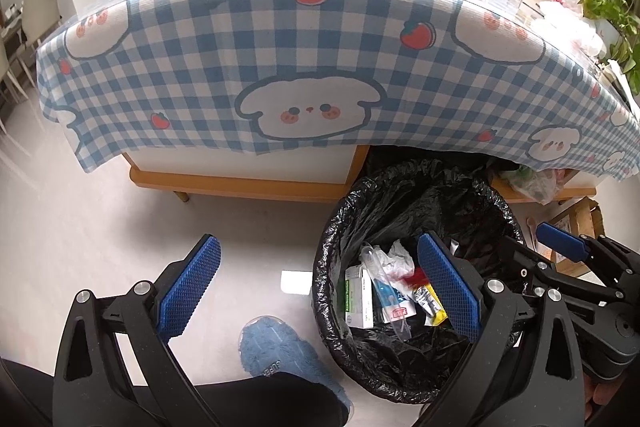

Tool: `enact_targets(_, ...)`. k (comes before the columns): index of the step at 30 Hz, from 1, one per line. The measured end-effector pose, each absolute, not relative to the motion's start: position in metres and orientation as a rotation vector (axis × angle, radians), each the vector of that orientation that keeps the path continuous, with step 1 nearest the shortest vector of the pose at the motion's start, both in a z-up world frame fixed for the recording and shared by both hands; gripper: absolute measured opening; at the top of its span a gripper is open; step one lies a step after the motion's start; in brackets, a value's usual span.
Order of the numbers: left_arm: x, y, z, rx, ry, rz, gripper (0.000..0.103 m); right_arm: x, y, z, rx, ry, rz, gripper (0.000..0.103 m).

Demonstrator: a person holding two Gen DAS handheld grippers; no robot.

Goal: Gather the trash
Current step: 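Open the right tool to drop the red net into the bin, then move both tools back over the table toward the plastic bag and gold bag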

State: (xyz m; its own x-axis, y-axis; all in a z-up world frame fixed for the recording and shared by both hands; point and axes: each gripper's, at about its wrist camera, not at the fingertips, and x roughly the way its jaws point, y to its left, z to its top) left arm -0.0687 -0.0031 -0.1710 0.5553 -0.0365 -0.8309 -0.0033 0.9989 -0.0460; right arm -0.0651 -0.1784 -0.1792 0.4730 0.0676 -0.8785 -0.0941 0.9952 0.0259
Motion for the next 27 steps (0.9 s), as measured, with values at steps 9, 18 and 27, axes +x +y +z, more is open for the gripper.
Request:
enact_targets(9,-0.069,0.0,-0.171,-0.063,0.986,-0.016,0.097,-0.069,-0.184,-0.17,-0.015,1.035,0.096,0.09)
enact_targets(18,-0.075,-0.005,-0.148,-0.053,0.953,-0.019,0.097,-0.077,-0.195,-0.137,-0.009,0.957,0.073,0.095)
enact_targets(27,-0.079,-0.011,-0.118,-0.063,0.92,-0.041,0.097,-0.083,-0.204,-0.106,-0.021,0.906,0.055,0.095)
